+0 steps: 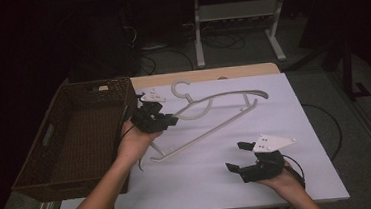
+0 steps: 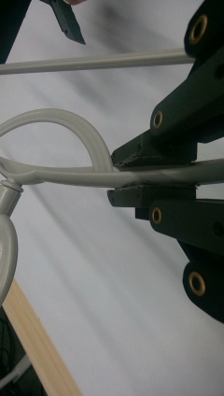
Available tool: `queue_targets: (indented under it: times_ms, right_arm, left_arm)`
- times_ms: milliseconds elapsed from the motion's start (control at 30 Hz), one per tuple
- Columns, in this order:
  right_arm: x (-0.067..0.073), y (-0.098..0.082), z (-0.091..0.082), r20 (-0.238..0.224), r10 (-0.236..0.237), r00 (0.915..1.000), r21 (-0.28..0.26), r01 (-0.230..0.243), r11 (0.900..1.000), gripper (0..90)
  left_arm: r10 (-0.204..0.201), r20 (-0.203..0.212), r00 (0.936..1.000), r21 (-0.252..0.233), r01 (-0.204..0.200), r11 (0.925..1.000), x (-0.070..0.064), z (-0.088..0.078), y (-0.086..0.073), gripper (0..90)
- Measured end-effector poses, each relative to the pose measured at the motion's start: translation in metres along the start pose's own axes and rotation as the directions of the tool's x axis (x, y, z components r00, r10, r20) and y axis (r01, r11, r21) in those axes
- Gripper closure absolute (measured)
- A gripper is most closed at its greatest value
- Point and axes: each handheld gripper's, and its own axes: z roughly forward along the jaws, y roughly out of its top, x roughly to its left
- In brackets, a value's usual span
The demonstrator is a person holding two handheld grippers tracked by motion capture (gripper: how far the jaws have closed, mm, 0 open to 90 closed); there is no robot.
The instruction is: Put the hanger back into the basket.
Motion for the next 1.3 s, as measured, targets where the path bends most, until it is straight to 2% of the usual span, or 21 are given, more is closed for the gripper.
queue_targets:
  times_ms: [300, 400, 600, 633, 733, 867, 1000, 1300]
  right_arm:
    - [-0.001, -0.001, 0.001, 0.008, 0.004, 1.0000, 0.000, -0.004, 1.000, 18.5]
    - [-0.001, -0.001, 0.002, 0.008, 0.000, 1.0000, 0.001, 0.000, 1.000, 18.5]
    - [-0.002, -0.001, 0.002, 0.014, 0.004, 0.9999, 0.004, -0.005, 1.000, 18.6]
    - [-0.002, -0.001, 0.002, 0.016, 0.005, 0.9999, 0.004, -0.006, 1.000, 18.6]
    - [-0.002, -0.002, 0.002, 0.017, 0.004, 0.9998, 0.004, -0.004, 1.000, 18.6]
    - [-0.003, -0.002, 0.003, 0.019, 0.009, 0.9998, 0.007, -0.009, 1.000, 18.6]
    - [-0.003, -0.002, 0.003, 0.020, 0.008, 0.9998, 0.008, -0.008, 1.000, 18.6]
    - [-0.003, -0.002, 0.005, 0.026, 0.012, 0.9996, 0.014, -0.013, 1.000, 18.8]
  left_arm:
    - [-0.014, -0.052, 0.9985, -0.028, 0.012, 0.9995, 0.024, -0.044, 0.000, 81.7]
    - [-0.031, -0.069, 0.9971, -0.045, 0.028, 0.9986, 0.032, -0.060, -0.002, 81.7]
    - [-0.051, -0.119, 0.9916, -0.068, 0.043, 0.9968, 0.050, -0.088, -0.009, 81.7]
    - [-0.063, -0.133, 0.9890, -0.078, 0.053, 0.9955, 0.057, -0.099, -0.013, 81.7]
    - [-0.059, -0.153, 0.9864, -0.080, 0.048, 0.9956, 0.065, -0.109, -0.017, 81.7]
    - [-0.074, -0.198, 0.9773, -0.085, 0.058, 0.9947, 0.078, -0.126, -0.026, 81.7]
    - [-0.094, -0.249, 0.9639, -0.096, 0.072, 0.9928, 0.092, -0.143, -0.039, 81.7]
    - [-0.132, -0.347, 0.9285, -0.104, 0.102, 0.9893, 0.125, -0.173, -0.073, 81.7]
